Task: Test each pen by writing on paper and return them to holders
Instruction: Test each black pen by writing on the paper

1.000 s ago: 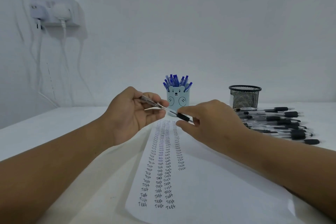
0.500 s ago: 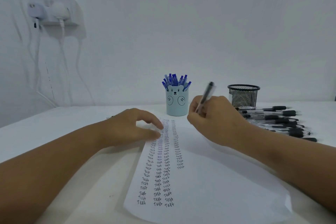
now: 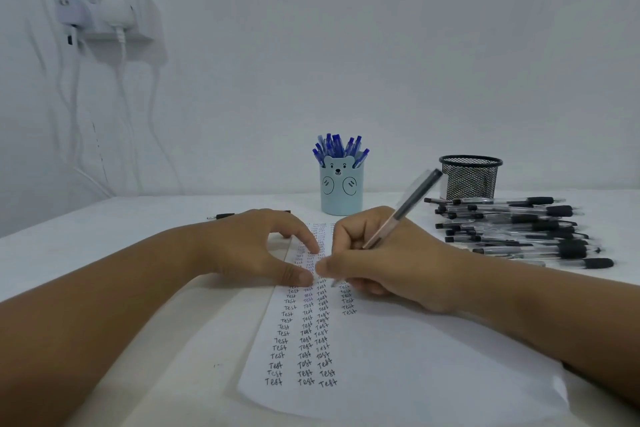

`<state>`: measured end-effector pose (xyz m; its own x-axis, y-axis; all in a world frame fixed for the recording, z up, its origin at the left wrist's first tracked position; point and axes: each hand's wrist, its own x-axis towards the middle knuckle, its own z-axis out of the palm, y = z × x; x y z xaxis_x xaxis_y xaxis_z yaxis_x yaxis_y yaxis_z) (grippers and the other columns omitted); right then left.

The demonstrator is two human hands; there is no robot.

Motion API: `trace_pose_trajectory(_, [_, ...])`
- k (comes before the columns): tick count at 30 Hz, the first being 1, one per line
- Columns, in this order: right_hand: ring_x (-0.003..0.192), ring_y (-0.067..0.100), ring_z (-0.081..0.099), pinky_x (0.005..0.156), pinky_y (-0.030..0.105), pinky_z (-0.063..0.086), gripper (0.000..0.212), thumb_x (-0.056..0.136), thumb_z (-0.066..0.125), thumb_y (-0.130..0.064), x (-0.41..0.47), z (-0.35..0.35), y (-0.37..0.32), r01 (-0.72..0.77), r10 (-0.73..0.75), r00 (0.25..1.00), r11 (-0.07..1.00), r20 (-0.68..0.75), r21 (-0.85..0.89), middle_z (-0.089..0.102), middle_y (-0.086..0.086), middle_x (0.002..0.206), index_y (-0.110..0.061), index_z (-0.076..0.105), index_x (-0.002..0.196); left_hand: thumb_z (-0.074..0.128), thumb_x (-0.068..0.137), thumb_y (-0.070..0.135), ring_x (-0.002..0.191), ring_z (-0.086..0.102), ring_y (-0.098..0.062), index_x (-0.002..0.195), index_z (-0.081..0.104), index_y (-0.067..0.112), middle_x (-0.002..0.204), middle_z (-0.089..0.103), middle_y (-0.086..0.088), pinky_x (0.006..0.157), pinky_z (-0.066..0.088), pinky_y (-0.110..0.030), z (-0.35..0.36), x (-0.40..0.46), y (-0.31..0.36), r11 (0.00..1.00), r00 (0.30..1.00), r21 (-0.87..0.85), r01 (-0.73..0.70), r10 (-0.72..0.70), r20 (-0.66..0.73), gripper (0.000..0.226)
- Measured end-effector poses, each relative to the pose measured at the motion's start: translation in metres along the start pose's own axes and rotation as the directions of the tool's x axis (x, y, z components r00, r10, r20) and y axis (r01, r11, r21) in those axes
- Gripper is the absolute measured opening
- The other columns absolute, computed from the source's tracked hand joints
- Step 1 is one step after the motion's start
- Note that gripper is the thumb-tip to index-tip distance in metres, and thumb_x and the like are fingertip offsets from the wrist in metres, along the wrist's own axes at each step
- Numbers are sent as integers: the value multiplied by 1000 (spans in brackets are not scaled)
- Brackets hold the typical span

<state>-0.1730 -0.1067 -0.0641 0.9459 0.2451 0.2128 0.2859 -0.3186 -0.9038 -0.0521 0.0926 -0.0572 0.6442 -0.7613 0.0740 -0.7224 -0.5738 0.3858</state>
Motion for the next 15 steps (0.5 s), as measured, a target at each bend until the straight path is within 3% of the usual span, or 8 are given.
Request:
trace_pose_trajectory(5, [40, 15, 40, 41, 22, 33, 44, 88, 76, -25, -3, 3, 0, 7, -7, 1000, 998, -2, -59, 48, 5, 49, -13, 48, 56, 82, 71, 62, 127, 46, 5, 113, 66, 51, 126, 59, 27, 115, 34, -39, 0, 1, 1, 1000, 1000, 11, -10, 10, 1, 46])
trace_pose_trajectory(10, [43, 14, 47, 44, 20, 38, 43, 88, 77, -23, -4, 3, 0, 14, -13, 1000, 998, 14, -57, 49, 1, 48, -14, 49, 56, 80, 68, 68, 128, 46, 5, 114, 66, 51, 127, 59, 27, 115, 34, -39, 0, 1, -1, 1000, 1000, 6, -15, 15, 2, 51])
trace_pose_trajectory(15, [44, 21, 41, 47, 24, 34, 44, 83, 82, -18, -6, 2, 1, 19, -19, 1000, 990, -5, -140, 50, 5, 46, -8, 49, 56, 72, 59, 80, 129, 46, 4, 114, 65, 54, 128, 57, 28, 115, 34, -40, 1, 2, -4, 1000, 1000, 12, -22, 22, 7, 61])
